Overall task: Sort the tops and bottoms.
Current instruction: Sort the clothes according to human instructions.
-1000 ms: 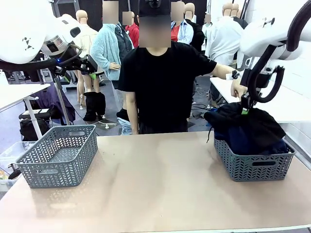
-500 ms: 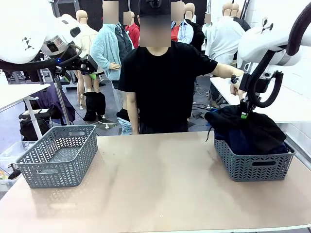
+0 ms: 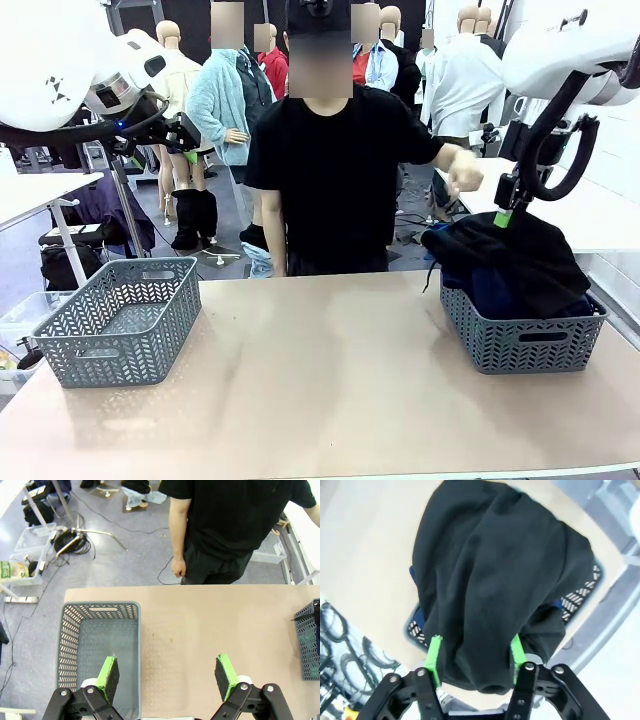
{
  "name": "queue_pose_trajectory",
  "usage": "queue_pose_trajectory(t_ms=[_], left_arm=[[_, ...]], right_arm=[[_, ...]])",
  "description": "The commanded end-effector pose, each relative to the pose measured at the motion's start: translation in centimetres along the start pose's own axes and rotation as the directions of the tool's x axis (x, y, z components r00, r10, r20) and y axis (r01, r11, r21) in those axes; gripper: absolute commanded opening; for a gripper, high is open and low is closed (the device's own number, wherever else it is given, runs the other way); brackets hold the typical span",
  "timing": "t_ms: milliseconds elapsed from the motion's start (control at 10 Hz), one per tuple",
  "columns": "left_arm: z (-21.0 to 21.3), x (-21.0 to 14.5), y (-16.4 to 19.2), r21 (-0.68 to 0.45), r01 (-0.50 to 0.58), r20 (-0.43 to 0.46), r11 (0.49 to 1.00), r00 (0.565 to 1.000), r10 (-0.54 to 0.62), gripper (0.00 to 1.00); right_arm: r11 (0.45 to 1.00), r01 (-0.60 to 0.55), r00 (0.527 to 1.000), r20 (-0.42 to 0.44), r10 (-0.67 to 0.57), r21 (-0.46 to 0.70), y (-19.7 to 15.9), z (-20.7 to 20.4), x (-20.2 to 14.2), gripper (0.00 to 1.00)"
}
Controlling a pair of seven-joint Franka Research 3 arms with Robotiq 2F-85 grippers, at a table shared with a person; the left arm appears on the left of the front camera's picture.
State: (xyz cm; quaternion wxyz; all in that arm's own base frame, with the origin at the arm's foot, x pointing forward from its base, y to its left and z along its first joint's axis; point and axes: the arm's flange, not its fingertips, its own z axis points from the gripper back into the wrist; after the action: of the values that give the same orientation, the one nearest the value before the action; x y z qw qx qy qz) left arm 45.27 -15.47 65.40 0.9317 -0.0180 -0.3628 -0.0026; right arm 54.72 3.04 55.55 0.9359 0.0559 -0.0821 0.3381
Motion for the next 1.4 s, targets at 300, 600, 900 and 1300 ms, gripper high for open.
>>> queue_pose_trajectory(t_ms=[300,600,900,1300], left_arm=[[0.1,0.0,-0.2,0.011,-0.020,0.000,1.000,1.000,0.020,1.00],[0.1,0.0,-0.2,0.011,-0.020,0.000,1.000,1.000,0.020,1.00],[0.1,0.0,-0.2,0.011,-0.020,0.000,1.000,1.000,0.020,1.00],[0.1,0.0,-0.2,0.011,-0.020,0.000,1.000,1.000,0.020,1.00]], right_arm=[[0.986,0.041,0.995,0.093,-0.027,-0.158,5.3,6.2,0.1,1.00],[0.958,-0.069,0.987,0.119,0.105,-0.277,11.9,11.5,4.1,1.00],[0.961,-0.097,0.981,0.139,0.136,-0.260,13.6,12.9,4.0,1.00],[0.961,-0.097,0.981,0.139,0.136,-0.260,13.6,12.9,4.0,1.00]])
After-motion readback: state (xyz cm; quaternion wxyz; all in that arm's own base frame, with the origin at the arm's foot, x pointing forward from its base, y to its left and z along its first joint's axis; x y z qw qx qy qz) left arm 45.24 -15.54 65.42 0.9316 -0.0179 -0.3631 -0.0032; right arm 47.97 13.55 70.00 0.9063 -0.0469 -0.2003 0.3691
